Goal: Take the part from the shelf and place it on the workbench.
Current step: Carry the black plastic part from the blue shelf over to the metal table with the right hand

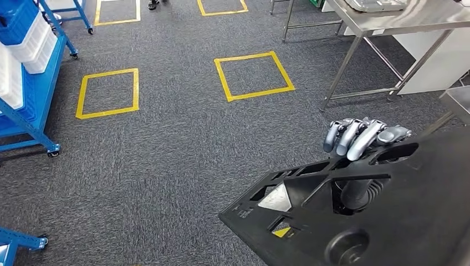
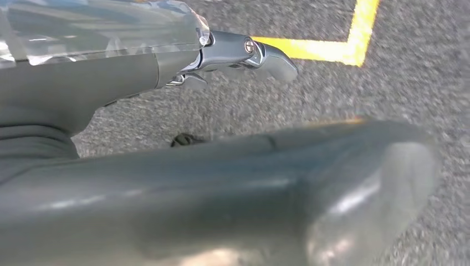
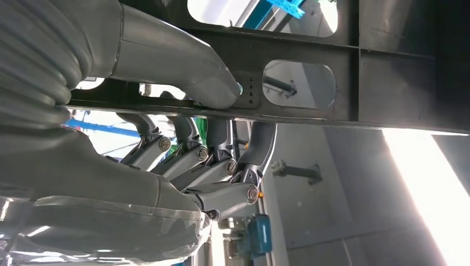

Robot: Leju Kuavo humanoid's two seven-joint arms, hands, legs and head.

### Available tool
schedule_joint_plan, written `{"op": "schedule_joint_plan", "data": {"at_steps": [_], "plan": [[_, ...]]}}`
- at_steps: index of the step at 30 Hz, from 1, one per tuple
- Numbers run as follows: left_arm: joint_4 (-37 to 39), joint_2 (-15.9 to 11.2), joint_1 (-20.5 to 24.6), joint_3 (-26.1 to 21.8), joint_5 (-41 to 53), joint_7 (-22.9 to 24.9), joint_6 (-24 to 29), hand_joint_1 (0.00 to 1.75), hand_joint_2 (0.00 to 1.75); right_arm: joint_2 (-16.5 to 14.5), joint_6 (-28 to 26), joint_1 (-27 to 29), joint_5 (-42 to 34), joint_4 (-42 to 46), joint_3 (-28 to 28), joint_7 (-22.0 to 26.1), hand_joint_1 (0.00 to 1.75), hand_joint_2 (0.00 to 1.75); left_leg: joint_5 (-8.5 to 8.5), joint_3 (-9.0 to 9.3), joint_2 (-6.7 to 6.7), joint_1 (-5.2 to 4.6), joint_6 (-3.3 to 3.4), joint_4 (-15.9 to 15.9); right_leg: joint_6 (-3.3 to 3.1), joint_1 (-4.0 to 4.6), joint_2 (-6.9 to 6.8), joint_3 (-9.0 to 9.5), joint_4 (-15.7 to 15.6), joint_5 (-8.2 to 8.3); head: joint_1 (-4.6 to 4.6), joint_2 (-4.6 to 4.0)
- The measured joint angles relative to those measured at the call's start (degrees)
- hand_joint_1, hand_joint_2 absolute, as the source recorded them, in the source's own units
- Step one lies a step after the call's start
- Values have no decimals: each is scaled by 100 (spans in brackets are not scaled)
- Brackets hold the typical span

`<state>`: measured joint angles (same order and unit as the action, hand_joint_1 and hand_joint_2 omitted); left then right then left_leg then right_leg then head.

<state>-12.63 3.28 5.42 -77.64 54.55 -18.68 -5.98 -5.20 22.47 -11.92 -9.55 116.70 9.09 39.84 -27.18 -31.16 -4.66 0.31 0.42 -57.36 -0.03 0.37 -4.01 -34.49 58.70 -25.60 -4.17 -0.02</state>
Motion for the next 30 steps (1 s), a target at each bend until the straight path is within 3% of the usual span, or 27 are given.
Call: {"op": "schedule_joint_plan", "data": {"at_steps": [1, 3, 5, 7, 8, 9, 10, 11, 12, 14, 16, 18, 19, 21, 23, 25, 26, 27, 28, 30], "plan": [[0, 0, 2, -5, 0, -2, -14, 0, 0, 1, 0, -18, -3, -7, 15, 0, 175, 175, -15, 12, -54, -8, -29, -1, -25, 31, -21, 24, -68, -14, 0, 0], [0, 1, 19, -9, 5, -10, -43, 0, 0, 3, 0, -33, -4, -18, 29, 1, 175, 175, -50, 40, -140, -8, -90, -4, -74, 25, 119, 24, -97, 4, 0, 0], [0, 5, 39, -8, 13, -25, -63, 0, 0, 3, -3, -64, -2, -28, 33, 2, 175, 175, -198, -23, 38, 13, -145, -206, -138, -16, 243, 58, -150, 33, -1, 0], [0, 10, 34, -7, 24, -36, -74, 0, 0, 3, -10, -103, 1, -46, 43, 2, 175, 175, -534, -333, 325, 34, -184, -865, -180, -33, 364, 77, -172, 43, -1, 0], [0, 10, 22, -7, 28, -37, -76, 0, 0, 3, -13, -112, 3, -60, 48, 2, 175, 175, -695, -545, 387, 37, -198, -1279, -189, -30, 436, 76, -168, 42, -2, 0], [0, 10, 10, -7, 30, -38, -75, 0, 0, 3, -15, -113, 4, -75, 51, 1, 175, 175, -772, -717, 409, 38, -210, -1588, -192, -29, 517, 78, -162, 39, -2, 0], [0, 9, 2, -8, 30, -38, -75, 0, 0, 4, -15, -112, 6, -87, 52, 1, 175, 175, -732, -801, 414, 40, -217, -1701, -189, -29, 602, 81, -152, 36, -2, 0], [0, 8, -1, -8, 28, -38, -74, 0, 0, 4, -17, -113, 7, -97, 53, 1, 175, 175, -573, -769, 421, 45, -220, -1567, -180, -34, 687, 88, -138, 30, -2, 0], [0, 7, 0, -9, 25, -38, -72, 0, 0, 4, -22, -115, 6, -103, 55, 1, 175, 175, -340, -635, 452, 53, -222, -1229, -164, -42, 766, 96, -119, 18, -2, 0], [0, 3, 4, -9, 15, -37, -64, 0, 0, 4, -40, -128, -2, -110, 70, 1, 175, 175, 1, -316, 717, 95, -217, -469, -114, -52, 907, 75, -53, -17, -1, 0], [0, 2, 4, -11, 4, -32, -55, 0, 0, 4, -67, -146, -16, -121, 100, 0, 175, 175, 56, -193, 925, 111, -173, -162, -44, -64, 1032, 9, -5, -22, -1, 0], [0, 5, 10, -13, -2, -30, -51, 0, 0, 4, -102, -150, -23, -129, 120, 0, 175, 175, 63, -192, 843, 101, -92, -140, 35, -82, 1150, -34, -11, 0, -1, 0], [0, 9, 20, -13, 4, -31, -51, 0, 0, 6, -120, -147, -23, -130, 121, 1, 175, 175, 78, -180, 781, 100, -51, -116, 66, -79, 1113, -49, 9, -14, 0, 0], [0, 16, 32, -11, 45, -34, -51, 0, 0, 24, -159, -146, -31, -120, 107, 2, 175, 175, 103, -153, 639, 103, 27, -61, 113, -69, 824, -194, 309, -197, 0, 0], [0, 19, 13, -5, 117, -36, -51, 0, 0, 62, -185, -111, -74, -90, 50, 2, 175, 175, 94, -142, 489, 74, 74, -50, 149, -74, 522, -544, 1014, -541, 0, 0], [0, 22, -6, 24, 239, -43, -51, 0, 0, 120, -197, -4, -115, -17, -69, 3, 175, 175, 77, -141, 336, 57, 91, -53, 173, -93, 456, -830, 1565, -709, 0, 0], [0, 27, -5, 60, 325, -53, -55, 0, 0, 157, -201, 75, -120, 50, -154, 3, 175, 175, 66, -135, 271, 53, 92, -54, 177, -98, 444, -824, 1553, -643, 0, 0], [0, 33, 1, 113, 423, -69, -61, 0, 0, 197, -196, 173, -123, 146, -264, 3, 175, 175, 54, -122, 211, 49, 87, -55, 170, -101, 414, -690, 1303, -481, 0, 0], [0, 42, 8, 181, 521, -85, -70, 0, 0, 238, -164, 283, -134, 265, -397, 3, 175, 175, 39, -100, 158, 44, 78, -55, 146, -90, 322, -455, 880, -276, 0, 0], [0, 59, 27, 315, 664, -102, -90, 0, 0, 285, 22, 517, -179, 525, -719, 5, 175, 175, 2, -54, 71, 23, 36, -54, 69, -23, 55, -54, 138, -42, 0, 0]]}}
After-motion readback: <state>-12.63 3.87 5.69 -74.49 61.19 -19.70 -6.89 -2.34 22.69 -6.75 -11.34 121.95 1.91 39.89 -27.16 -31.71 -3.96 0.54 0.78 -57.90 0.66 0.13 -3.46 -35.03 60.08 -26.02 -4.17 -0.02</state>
